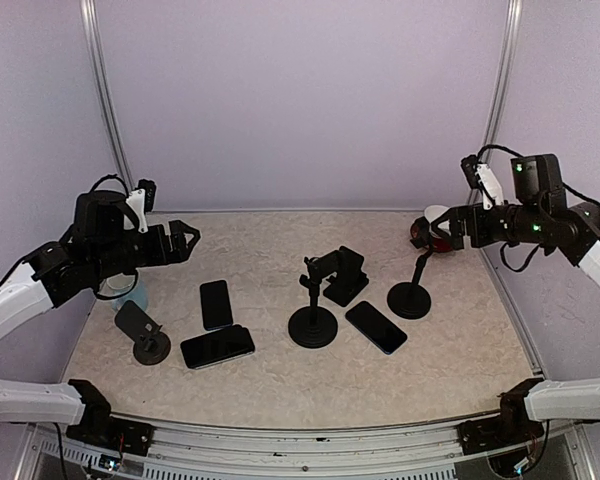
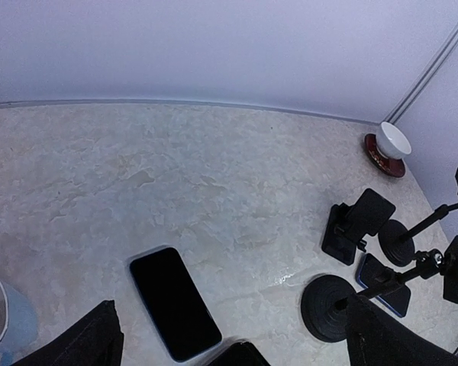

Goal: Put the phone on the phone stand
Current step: Pick up the phone at the corner of the board.

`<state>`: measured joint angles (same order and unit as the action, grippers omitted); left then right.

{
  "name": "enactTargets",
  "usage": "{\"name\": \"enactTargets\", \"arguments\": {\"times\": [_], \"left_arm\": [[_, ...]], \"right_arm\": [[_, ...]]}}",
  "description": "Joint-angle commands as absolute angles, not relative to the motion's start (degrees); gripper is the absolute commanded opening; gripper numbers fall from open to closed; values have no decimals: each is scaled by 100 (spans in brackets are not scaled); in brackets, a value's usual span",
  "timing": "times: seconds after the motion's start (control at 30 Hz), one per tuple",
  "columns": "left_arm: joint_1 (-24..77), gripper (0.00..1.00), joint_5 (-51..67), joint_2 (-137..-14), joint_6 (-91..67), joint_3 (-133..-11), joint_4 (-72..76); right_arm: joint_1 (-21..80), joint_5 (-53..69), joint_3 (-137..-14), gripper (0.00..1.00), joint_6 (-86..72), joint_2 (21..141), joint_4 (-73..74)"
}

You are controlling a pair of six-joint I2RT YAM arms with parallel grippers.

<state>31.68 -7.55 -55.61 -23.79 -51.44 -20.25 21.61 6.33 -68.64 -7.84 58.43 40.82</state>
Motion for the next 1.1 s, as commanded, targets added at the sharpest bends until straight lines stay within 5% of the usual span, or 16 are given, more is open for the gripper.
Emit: {"name": "enactTargets", "arguments": {"times": [0.0, 0.4, 1.07], "left_arm": [[3395, 99, -1040, -5672, -2422, -5232, -2106], [4034, 99, -2017, -5779, -3021, -5371, -2736], [4261, 99, -1347, -5964, -2832, -4919, -2279]], "right_arm": [[2391, 367, -7038, 100, -835, 5854, 4205], [2945, 7, -7106, 100, -785, 5947, 4268], [3470, -75, -7057, 100, -721, 5875, 4337]]}}
